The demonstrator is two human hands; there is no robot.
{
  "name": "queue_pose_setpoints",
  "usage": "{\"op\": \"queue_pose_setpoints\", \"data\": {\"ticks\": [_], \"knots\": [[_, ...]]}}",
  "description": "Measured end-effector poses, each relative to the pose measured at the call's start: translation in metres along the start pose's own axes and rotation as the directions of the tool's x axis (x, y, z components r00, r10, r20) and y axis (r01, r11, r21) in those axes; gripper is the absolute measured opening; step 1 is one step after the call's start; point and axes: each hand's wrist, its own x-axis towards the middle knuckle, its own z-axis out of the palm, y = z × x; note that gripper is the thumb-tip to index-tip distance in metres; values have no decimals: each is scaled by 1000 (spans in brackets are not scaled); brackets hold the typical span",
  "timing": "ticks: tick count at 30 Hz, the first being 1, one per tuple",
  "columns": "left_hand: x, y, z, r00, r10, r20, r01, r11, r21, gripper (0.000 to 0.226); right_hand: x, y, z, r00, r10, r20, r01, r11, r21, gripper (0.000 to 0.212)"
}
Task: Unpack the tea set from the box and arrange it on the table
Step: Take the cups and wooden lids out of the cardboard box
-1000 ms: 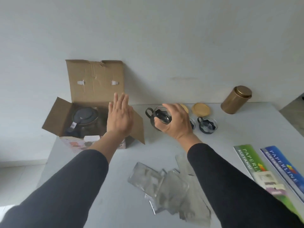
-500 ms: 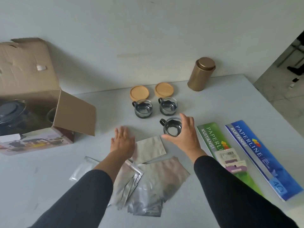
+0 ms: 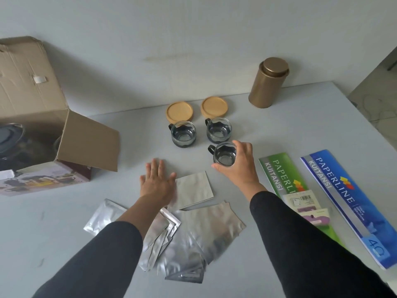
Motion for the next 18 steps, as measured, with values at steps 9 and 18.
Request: {"op": "queue_pose_setpoints", "data": {"ticks": [9,18], "knots": [[-5,-5,-13,998,40,54,-38,999,-29,65,-3,-10,-10,998,-57,11,58,992,-116,105],[-17,-41,-90,934,258,-246,-283,956,-73,56,9,-111,3,940,-327,-100,312,940,-142,63]]}}
